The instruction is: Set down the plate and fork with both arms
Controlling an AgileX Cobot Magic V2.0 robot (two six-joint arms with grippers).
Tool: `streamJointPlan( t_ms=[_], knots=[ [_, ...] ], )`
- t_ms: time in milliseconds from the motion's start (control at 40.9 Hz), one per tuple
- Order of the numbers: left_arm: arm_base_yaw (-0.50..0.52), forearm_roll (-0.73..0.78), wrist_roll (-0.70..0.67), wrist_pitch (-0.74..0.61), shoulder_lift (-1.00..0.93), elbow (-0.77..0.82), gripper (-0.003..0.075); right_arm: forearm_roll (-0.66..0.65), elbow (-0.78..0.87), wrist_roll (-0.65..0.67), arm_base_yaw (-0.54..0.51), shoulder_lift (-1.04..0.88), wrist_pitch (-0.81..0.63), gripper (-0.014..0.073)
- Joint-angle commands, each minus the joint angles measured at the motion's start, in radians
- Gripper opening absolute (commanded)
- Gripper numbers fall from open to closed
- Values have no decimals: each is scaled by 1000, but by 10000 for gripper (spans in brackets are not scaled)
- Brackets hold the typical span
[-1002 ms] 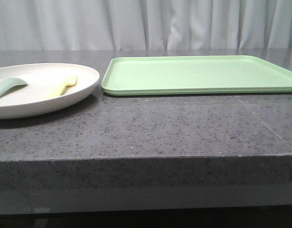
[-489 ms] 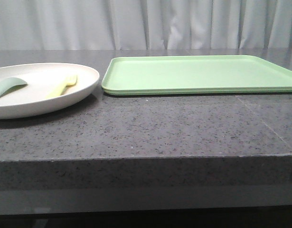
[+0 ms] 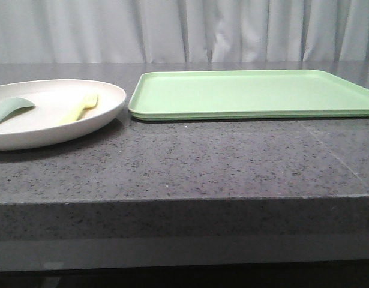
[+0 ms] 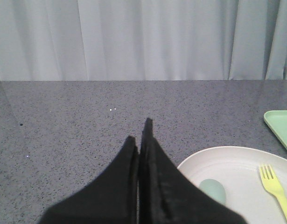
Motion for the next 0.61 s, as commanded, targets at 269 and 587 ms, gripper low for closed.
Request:
streamJointPlan(
  t_ms=[269, 587],
  knots=[
    [3, 5, 0, -77, 13, -41, 249, 0, -36, -9, -7, 12, -94, 373],
    [3, 5, 0, -83, 13, -41, 691, 0, -36, -9, -7, 12, -116, 601]
  ],
)
